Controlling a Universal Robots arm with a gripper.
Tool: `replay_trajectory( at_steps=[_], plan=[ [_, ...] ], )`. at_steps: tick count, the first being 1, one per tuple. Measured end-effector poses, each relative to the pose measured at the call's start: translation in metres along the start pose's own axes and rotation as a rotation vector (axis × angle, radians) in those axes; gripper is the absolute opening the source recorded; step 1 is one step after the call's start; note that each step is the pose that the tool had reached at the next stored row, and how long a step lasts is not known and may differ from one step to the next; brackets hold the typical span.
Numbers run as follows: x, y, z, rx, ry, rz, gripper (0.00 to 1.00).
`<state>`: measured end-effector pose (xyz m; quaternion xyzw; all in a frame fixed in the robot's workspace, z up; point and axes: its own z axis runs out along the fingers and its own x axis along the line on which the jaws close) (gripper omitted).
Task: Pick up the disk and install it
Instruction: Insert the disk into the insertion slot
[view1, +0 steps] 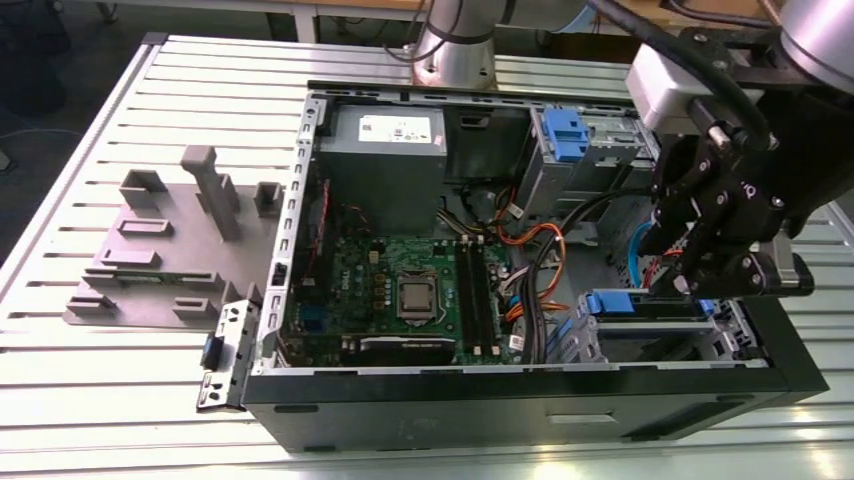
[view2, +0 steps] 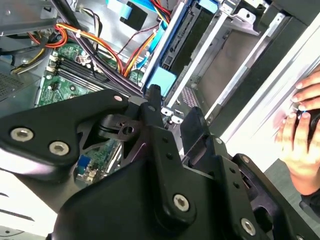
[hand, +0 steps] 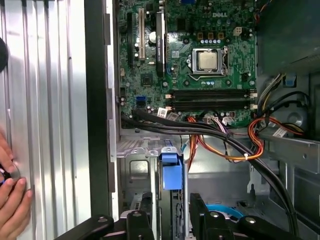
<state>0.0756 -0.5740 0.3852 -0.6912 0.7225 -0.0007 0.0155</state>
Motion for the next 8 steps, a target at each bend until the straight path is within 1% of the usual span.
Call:
replay_trajectory(
  at_steps=[2, 4, 5, 6, 7, 8],
  plan=[
    [0.0001, 0.0001, 0.0036, 0.0000, -0.0001, 0.000, 0.42],
    [0.0001, 0.0002, 0.0072, -0.0001, -0.0002, 0.000, 0.29],
    [0.0002, 0.0002, 0.0092, 0.0000, -0.0002, 0.000, 0.29],
    [0.0002, 0.0002, 0.0109, 0.0000, 0.0000, 0.000, 0.24],
    [0.0002, 0.0003, 0.0127, -0.0001, -0.0001, 0.000, 0.24],
    [0.0003, 0.0003, 0.0145, 0.0000, -0.0001, 0.000, 0.18]
  ],
)
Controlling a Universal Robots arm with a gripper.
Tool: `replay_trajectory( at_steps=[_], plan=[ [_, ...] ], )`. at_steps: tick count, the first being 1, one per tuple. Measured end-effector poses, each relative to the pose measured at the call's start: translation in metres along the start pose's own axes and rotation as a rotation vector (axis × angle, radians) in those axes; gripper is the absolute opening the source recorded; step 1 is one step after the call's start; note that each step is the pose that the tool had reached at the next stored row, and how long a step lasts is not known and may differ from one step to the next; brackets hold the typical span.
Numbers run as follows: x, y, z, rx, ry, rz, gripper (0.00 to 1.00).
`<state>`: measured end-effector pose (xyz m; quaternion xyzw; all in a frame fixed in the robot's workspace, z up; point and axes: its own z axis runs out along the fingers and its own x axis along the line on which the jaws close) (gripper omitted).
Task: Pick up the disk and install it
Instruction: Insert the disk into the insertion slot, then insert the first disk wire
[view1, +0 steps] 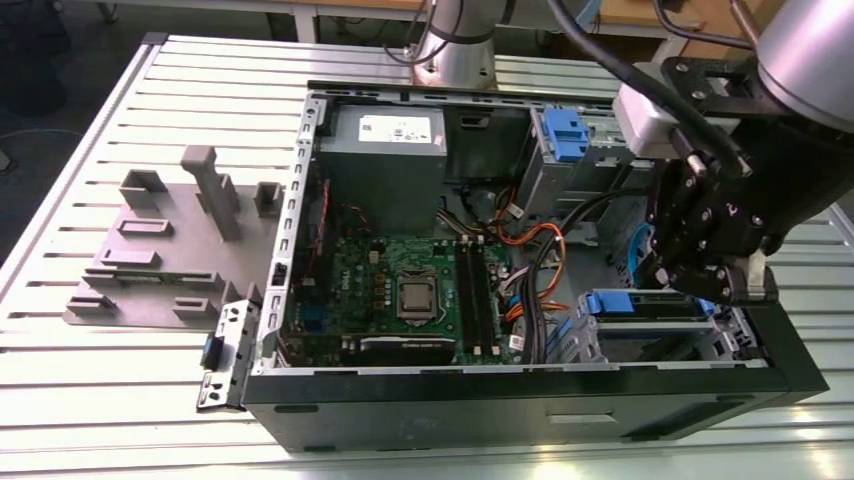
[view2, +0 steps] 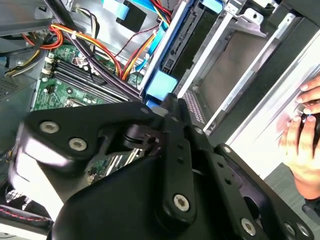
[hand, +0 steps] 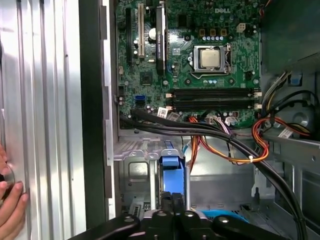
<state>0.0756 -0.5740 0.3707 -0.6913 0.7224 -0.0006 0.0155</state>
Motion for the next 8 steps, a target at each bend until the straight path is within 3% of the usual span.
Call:
replay_trajectory(
  at_steps=[2, 8],
  plan=[
    [0.0001, 0.0001, 0.0036, -0.0001, 0.0001, 0.000, 0.11],
    [0.0002, 0.0001, 0.0069, 0.0040, -0.0002, 0.000, 0.11]
  ],
)
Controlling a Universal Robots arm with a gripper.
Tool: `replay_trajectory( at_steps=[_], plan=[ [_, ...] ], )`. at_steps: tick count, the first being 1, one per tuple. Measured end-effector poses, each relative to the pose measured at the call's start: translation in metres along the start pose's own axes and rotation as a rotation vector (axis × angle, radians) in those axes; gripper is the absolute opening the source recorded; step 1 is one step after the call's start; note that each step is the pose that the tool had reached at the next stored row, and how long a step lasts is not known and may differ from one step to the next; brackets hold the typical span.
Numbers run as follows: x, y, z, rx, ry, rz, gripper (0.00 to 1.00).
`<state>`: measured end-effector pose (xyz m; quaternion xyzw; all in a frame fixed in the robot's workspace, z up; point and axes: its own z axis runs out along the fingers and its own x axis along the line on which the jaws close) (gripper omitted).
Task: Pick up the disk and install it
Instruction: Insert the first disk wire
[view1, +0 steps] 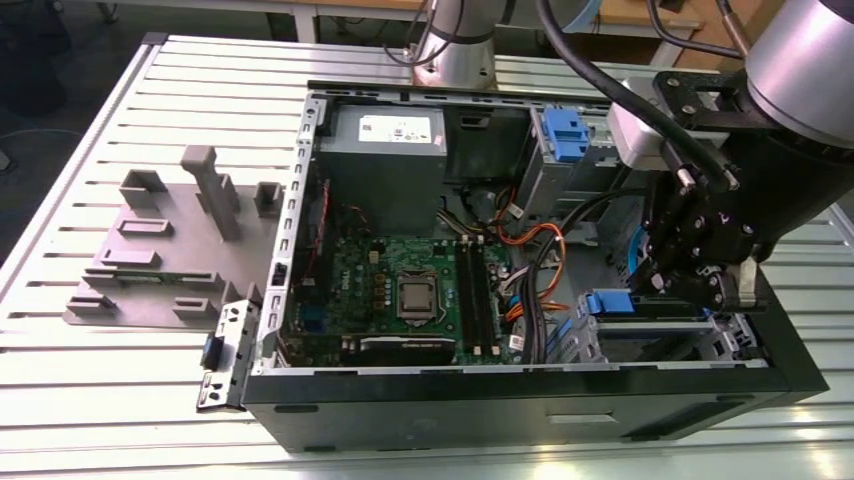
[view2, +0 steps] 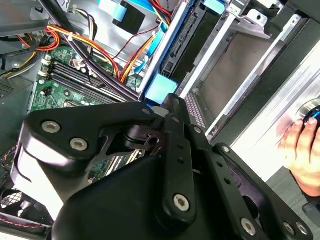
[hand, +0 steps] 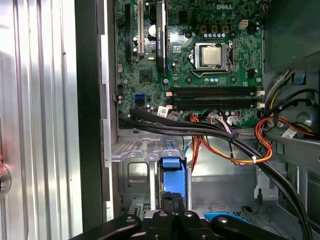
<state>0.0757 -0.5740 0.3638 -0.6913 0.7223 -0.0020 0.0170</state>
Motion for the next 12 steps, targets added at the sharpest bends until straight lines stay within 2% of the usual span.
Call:
replay_trajectory(
  at_steps=[7, 12],
  plan=[
    [0.0000, -0.0001, 0.0000, 0.0009, 0.0000, 0.000, 0.11],
    [-0.0001, -0.0038, 0.0002, 0.0009, 0.0000, 0.000, 0.11]
  ],
)
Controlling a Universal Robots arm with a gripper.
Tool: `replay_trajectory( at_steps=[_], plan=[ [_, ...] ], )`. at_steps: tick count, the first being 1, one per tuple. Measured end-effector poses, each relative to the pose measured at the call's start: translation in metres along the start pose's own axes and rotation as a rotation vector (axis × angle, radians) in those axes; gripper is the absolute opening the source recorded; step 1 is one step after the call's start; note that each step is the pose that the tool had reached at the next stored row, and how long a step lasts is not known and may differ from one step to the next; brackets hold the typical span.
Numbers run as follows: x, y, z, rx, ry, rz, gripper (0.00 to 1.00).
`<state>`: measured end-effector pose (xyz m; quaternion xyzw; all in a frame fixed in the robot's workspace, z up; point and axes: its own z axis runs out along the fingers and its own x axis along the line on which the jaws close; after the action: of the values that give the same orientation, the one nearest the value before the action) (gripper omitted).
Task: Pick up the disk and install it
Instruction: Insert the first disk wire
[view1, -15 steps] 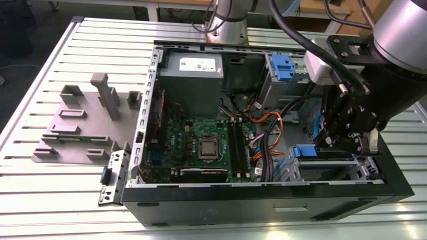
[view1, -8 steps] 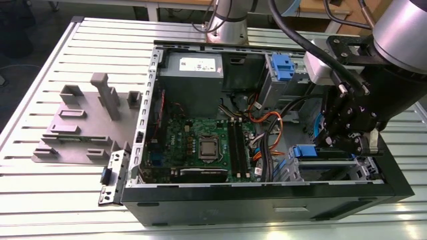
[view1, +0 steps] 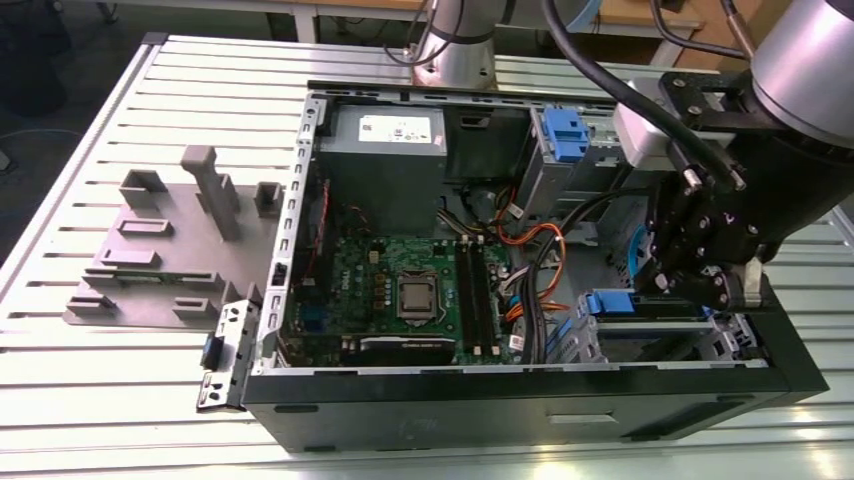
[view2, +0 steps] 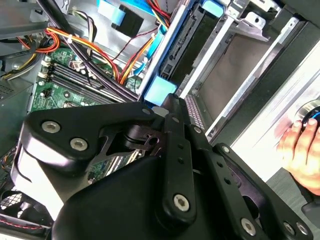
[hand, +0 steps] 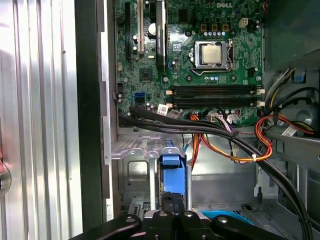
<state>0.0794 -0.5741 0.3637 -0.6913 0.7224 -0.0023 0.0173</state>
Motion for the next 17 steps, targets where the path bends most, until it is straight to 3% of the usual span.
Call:
replay_trajectory(
  at_steps=[4, 17],
  plan=[
    [-0.0004, -0.0062, 0.0004, 0.0000, 0.0001, 0.000, 0.11],
    [-0.0003, -0.0069, -0.0001, 0.0000, 0.0002, -0.003, 0.11]
  ],
)
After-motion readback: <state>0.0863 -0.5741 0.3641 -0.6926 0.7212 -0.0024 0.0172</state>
